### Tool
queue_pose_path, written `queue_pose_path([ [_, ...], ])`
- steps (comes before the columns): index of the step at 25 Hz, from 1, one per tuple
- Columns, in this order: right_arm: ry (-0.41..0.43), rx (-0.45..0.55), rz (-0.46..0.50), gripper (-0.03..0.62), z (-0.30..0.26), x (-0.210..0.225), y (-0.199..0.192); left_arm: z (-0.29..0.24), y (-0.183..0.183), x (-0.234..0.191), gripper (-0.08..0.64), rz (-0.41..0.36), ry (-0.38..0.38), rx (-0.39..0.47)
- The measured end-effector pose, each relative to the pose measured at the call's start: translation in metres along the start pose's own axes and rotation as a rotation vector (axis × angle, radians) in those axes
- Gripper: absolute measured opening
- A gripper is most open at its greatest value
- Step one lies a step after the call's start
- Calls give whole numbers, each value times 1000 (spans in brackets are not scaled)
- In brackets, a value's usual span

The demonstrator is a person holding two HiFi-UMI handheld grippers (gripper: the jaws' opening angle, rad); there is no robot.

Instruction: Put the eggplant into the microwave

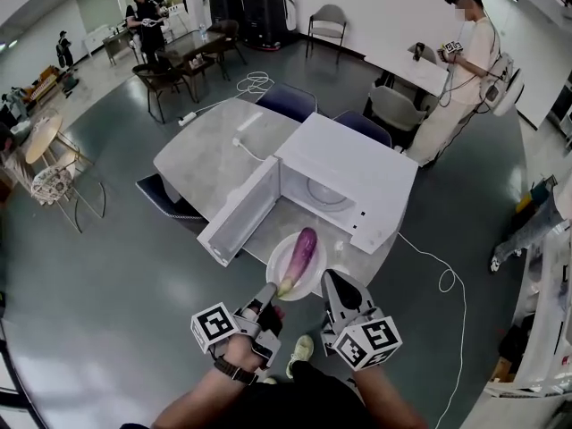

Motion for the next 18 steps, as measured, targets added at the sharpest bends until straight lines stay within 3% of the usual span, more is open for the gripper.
queue_pose_path([
  [8, 42, -39, -4, 2, -39, 44, 15, -48, 8, -18, 11, 21, 26, 20],
  [18, 19, -34, -17, 2, -79, 71, 19, -92, 29, -37, 11, 28, 43, -24],
])
Point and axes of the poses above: the fingertips, and each gripper's own axes: z backward along the fingers, x to its right, y out of its top, the point moved 6 cm from there along z, backward along the fingers, and after that the axes turned 11 degrees about -z, right-handed, at the moved point
